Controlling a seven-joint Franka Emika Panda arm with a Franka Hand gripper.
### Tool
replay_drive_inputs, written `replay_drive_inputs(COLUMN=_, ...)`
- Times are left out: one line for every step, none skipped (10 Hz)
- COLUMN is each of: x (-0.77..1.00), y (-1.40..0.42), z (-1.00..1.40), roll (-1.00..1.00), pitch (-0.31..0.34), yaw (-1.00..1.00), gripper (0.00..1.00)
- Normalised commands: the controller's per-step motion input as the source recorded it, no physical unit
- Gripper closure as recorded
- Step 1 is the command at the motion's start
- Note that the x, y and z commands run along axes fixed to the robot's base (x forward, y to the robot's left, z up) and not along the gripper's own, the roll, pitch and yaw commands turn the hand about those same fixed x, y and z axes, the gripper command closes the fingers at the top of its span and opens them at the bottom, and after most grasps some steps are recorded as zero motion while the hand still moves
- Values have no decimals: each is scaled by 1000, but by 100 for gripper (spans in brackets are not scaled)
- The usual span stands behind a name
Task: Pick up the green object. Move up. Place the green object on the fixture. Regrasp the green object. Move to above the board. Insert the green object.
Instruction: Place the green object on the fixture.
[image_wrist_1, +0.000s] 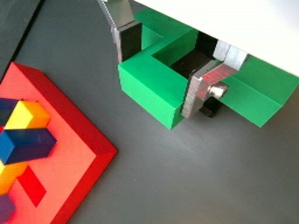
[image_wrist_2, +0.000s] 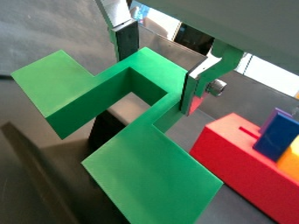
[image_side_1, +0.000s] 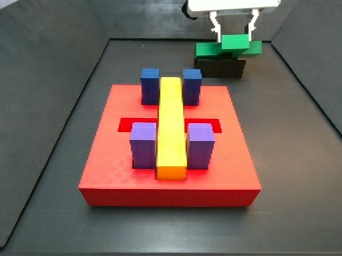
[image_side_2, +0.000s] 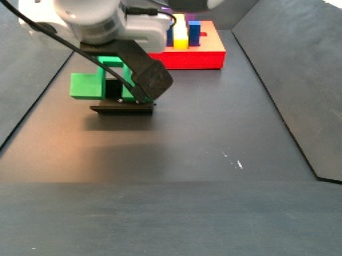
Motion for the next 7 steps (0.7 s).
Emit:
replay_drive_inputs(x=-126, y=251, z=-154, roll=0, pitch=-46, yaw=-214, gripper=100)
replay_drive_inputs(x=-134, y=271, z=-111, roll=0, pitch=0, yaw=-166, gripper=100)
replay_drive_inputs(x=-131, y=117, z=-77, roll=17, pitch=0, yaw=-66, gripper=100)
replay_drive_inputs(x=0, y=0, z=-71, roll=60, pitch=0, yaw=0, gripper=100)
replay_drive_inputs(x=0, y=-60, z=-140, roll=0, pitch=0, yaw=0, gripper=100)
replay_drive_inputs(x=86, y=-154, z=-149, roll=0, pitch=0, yaw=0, gripper=100)
replay_drive_inputs(x=0, y=-71, z=-143, roll=0, pitch=0, yaw=0, gripper=100)
